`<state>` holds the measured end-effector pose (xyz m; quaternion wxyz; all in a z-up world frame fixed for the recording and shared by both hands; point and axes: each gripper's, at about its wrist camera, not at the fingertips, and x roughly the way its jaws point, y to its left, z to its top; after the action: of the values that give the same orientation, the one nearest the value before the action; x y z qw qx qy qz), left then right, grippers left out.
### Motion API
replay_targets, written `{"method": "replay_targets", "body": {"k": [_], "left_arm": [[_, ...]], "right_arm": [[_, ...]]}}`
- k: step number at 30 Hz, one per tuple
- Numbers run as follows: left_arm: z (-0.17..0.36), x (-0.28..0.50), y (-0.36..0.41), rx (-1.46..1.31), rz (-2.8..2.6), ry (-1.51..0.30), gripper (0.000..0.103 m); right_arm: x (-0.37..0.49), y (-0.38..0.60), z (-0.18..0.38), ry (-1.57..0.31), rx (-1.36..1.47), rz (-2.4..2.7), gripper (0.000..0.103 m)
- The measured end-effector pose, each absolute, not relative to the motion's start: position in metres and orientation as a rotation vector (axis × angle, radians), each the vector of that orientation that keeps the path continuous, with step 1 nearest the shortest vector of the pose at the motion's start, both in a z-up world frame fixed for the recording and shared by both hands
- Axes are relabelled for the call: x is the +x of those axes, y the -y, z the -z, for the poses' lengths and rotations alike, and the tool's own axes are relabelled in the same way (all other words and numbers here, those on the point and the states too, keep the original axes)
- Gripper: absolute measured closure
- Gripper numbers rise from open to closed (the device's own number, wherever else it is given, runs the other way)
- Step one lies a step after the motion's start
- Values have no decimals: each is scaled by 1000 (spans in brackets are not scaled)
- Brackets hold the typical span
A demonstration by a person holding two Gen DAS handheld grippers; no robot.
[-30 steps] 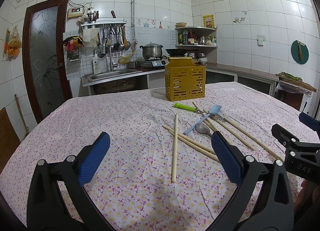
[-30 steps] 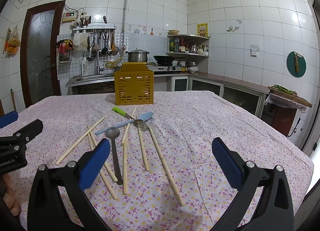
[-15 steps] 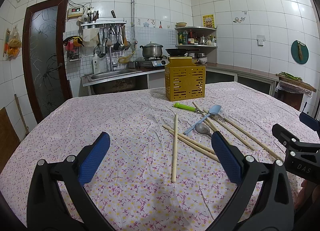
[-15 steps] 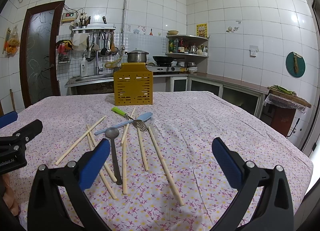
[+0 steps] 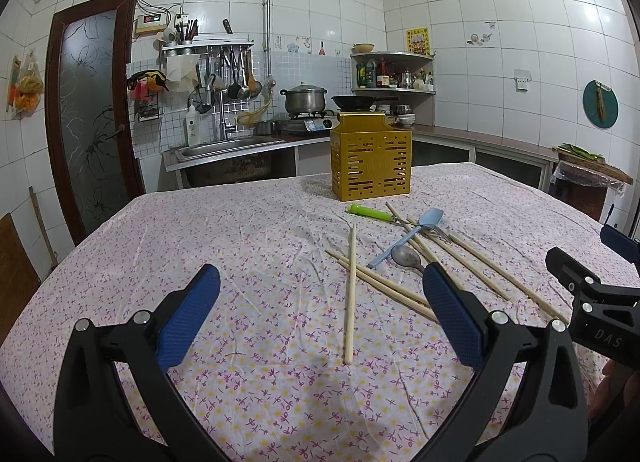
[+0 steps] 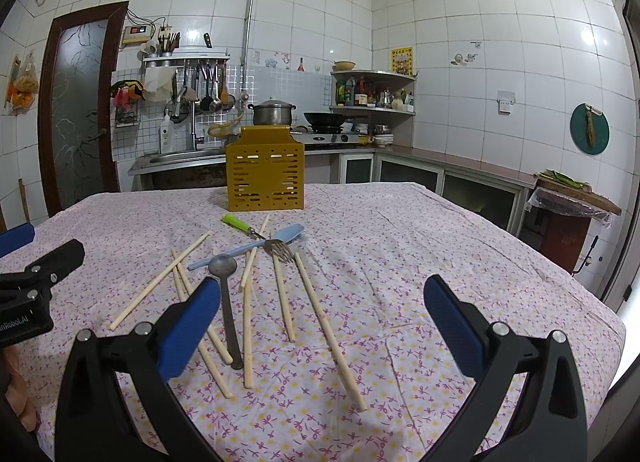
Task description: Organize utensils
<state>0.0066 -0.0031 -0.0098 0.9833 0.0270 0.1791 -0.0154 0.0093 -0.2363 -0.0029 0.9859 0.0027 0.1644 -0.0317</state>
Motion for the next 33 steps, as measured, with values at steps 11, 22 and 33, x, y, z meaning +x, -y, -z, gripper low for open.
{"method": "replay_targets", "body": {"k": [11, 22, 33], "left_arm": [[12, 7, 2, 53, 33, -368, 5], [13, 20, -1, 57, 29, -438, 5], [-5, 61, -4, 43, 59, -540, 5]], "right_arm": [[9, 236, 3, -330, 6, 64, 4], [15, 239, 1, -366, 1, 28, 4], [71, 238, -18, -442, -73, 14, 4]]}}
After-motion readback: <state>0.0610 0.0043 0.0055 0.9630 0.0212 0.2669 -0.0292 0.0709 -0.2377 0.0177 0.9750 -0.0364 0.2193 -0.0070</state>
